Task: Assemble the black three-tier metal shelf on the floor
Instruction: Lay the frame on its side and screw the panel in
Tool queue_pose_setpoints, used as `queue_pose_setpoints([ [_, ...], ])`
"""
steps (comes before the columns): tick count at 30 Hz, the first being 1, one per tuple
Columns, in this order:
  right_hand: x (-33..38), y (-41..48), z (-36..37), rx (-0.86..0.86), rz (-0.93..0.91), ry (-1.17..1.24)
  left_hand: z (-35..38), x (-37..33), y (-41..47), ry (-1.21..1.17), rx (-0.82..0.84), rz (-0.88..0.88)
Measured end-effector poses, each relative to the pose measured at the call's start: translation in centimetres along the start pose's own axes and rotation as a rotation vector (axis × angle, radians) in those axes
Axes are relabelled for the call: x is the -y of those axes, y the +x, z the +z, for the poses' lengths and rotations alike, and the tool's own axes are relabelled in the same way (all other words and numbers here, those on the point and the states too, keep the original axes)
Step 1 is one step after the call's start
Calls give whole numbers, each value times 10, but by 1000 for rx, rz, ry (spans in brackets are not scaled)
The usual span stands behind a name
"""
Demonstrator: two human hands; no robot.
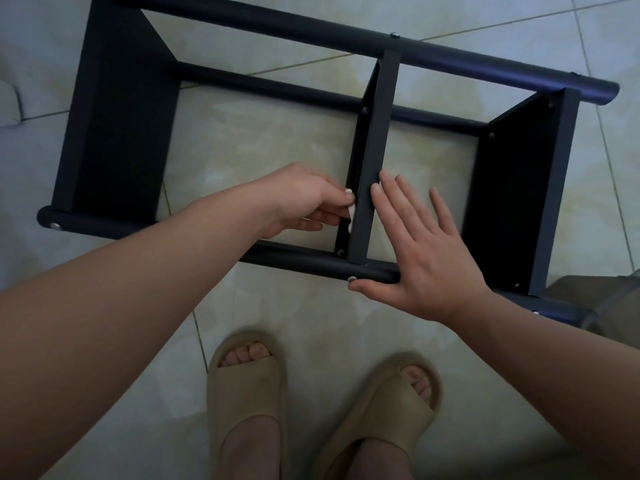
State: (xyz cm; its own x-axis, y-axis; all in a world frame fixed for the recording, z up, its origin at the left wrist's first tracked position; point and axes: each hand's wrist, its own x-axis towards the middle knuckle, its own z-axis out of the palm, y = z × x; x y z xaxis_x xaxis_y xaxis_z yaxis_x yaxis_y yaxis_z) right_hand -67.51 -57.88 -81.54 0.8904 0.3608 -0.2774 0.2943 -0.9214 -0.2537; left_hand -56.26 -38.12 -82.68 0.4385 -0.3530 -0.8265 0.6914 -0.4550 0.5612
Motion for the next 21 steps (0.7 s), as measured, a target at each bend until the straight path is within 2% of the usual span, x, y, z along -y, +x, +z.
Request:
queue_pose_setpoints([
  [10,0,0,0,20,6,-4,-3,-5,0,-84,-98,36],
  [21,-1,1,2,-6,-5,-18,0,-2,-4,-40,-46,13],
])
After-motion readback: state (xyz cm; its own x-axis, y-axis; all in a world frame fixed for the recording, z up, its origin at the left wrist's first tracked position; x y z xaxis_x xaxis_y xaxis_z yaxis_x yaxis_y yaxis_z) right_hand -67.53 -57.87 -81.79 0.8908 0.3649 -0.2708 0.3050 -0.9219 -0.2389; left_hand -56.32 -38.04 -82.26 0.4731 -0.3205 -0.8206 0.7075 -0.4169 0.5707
